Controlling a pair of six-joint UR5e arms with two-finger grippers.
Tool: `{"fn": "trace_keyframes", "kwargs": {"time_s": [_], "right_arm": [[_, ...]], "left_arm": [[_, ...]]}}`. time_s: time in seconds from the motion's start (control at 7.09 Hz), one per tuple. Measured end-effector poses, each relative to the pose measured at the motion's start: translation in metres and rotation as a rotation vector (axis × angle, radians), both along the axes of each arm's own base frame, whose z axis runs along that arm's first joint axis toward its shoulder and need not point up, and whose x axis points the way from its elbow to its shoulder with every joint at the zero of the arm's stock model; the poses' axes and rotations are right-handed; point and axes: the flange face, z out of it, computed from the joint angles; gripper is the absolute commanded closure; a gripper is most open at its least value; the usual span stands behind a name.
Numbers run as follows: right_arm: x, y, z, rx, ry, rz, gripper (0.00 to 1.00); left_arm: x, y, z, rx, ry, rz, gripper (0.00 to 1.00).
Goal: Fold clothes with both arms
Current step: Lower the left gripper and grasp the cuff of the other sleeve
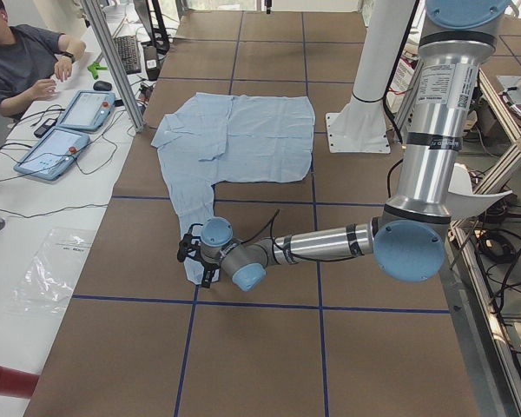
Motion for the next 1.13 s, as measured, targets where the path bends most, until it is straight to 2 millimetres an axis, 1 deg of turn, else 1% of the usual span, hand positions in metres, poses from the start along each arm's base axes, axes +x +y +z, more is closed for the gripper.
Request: {"fn": "trace_keyframes", "kwargs": {"time_s": [0.28, 0.85, 0.99, 1.13], "right_arm": [[0.000, 0.000, 0.001, -0.002, 0.001, 0.001, 0.00], [0.001, -0.002, -0.002, 0.006, 0.000, 0.005, 0.00], [0.001, -0.003, -0.003, 0.007, -0.001, 0.004, 0.00], [0.001, -0.003, -0.004, 0.008, -0.003, 0.004, 0.00]], "left_arm": [[-0.003, 0.011, 0.009, -0.003, -0.003, 0.006, 0.27], [-0.003, 0.015, 0.011, -0.008, 0.002, 0.010, 0.47], [-0.003, 0.016, 0.012, -0.008, 0.001, 0.012, 0.66], [-0.003, 0.016, 0.012, -0.008, 0.001, 0.013, 0.95]]}}
